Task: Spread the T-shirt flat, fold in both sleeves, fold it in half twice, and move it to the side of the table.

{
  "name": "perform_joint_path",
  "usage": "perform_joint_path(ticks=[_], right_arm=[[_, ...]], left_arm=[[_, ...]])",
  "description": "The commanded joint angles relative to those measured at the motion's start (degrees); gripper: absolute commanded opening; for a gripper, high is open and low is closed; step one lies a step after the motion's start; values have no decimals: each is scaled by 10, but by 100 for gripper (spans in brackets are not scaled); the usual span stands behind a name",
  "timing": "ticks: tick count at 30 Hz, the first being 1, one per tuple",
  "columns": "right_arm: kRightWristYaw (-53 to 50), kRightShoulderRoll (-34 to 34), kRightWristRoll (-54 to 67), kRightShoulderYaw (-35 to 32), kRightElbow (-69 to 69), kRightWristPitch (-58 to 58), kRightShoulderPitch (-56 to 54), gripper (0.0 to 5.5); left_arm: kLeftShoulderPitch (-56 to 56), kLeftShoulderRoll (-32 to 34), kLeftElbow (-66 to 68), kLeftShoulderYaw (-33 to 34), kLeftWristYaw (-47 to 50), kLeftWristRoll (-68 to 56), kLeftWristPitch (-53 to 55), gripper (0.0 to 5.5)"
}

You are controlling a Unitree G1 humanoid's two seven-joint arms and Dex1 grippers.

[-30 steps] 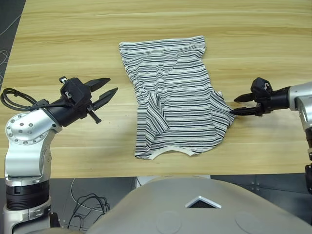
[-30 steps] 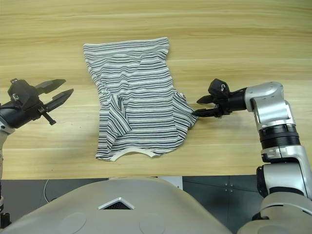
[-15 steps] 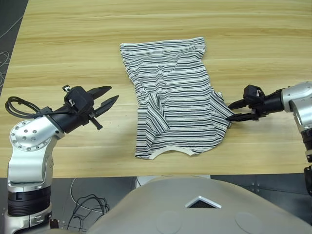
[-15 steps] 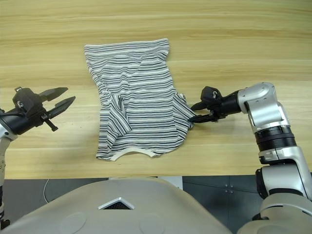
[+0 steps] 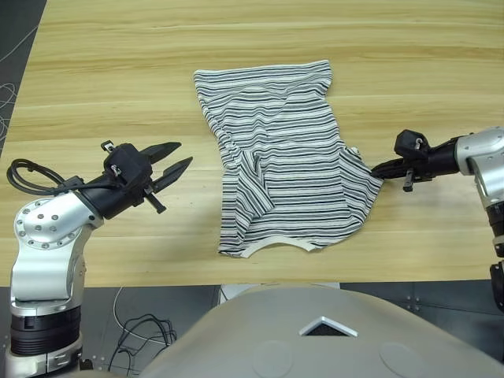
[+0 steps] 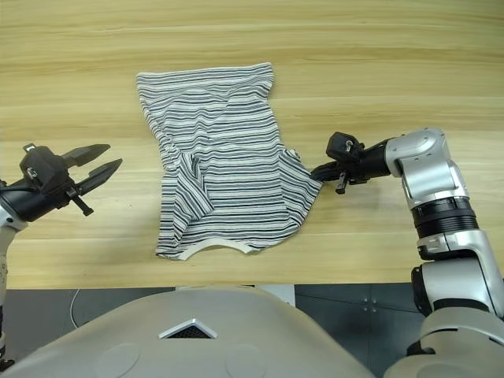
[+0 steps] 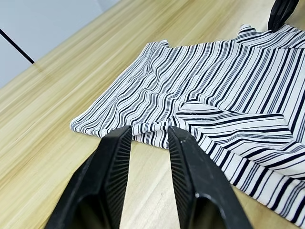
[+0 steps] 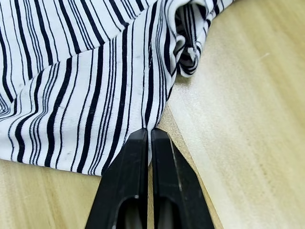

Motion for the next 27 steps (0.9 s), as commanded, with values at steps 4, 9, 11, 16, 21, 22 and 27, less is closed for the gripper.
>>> perform_joint_path(ticks=[4, 9, 11, 16, 21, 22, 27], right_arm=[[13, -9, 0, 2, -47, 33, 22, 13], [15, -14, 7, -11, -76, 45, 9, 13], [14, -16, 9, -16, -89, 49, 4, 13], [11, -18, 18, -28, -132, 63, 0, 13], [16, -22, 23, -34, -175, 79, -4, 13], [17, -23, 24, -36, -183, 82, -4, 13], [22, -31, 43, -43, -228, 99, -6, 13]], left_arm=[[-6, 4, -3, 0, -1, 5, 3, 142], [-6, 4, -5, -1, -2, 3, 4, 142], [-6, 3, -5, -1, -1, 3, 4, 142], [-7, 2, -8, -6, -2, 4, 4, 142], [-6, 2, -9, -8, -2, 3, 3, 142], [-6, 1, -10, -9, -2, 3, 3, 142], [-5, 1, -13, -10, -3, 2, 3, 142]])
